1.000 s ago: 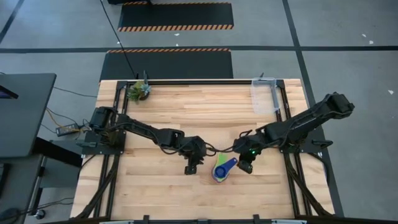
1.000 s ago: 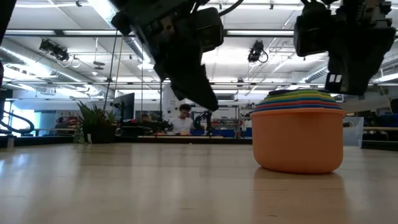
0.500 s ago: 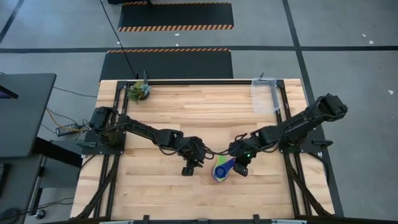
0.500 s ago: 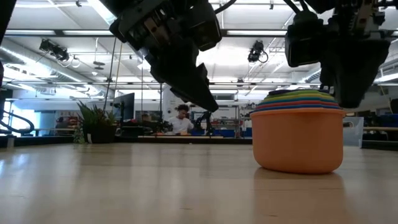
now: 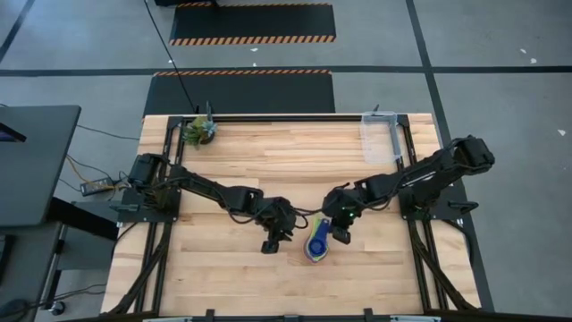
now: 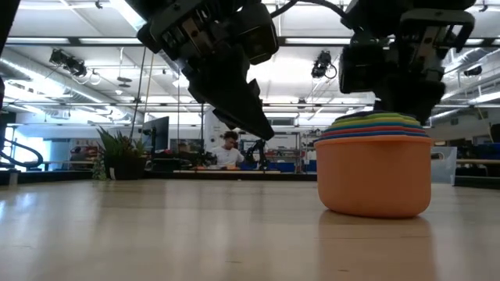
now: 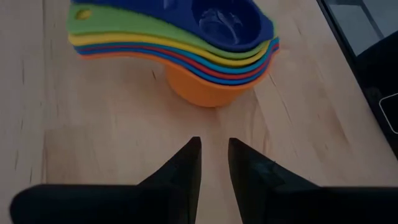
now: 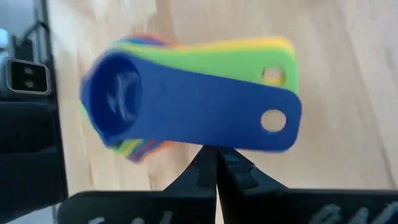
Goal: Nest measuring cups in basket
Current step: Stack the dark blue measuring cup on top of the green measuring cup, then put the stacked measuring cups into the bin
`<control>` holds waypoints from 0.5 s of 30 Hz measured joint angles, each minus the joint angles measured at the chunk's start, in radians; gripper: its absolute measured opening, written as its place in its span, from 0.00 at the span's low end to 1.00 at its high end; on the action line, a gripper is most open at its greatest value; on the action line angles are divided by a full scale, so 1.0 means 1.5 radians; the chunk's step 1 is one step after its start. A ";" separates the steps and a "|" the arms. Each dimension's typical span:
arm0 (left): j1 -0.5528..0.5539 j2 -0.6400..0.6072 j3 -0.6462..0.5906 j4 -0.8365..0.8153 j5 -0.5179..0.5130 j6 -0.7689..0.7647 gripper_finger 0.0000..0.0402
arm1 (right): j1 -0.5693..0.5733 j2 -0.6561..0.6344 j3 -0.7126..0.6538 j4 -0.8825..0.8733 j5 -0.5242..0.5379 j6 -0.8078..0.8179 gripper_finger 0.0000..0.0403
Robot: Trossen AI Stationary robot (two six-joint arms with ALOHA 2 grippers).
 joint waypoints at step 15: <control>-0.029 0.000 0.001 -0.012 0.058 -0.110 0.22 | -0.020 -0.033 0.000 0.019 -0.036 -0.042 0.00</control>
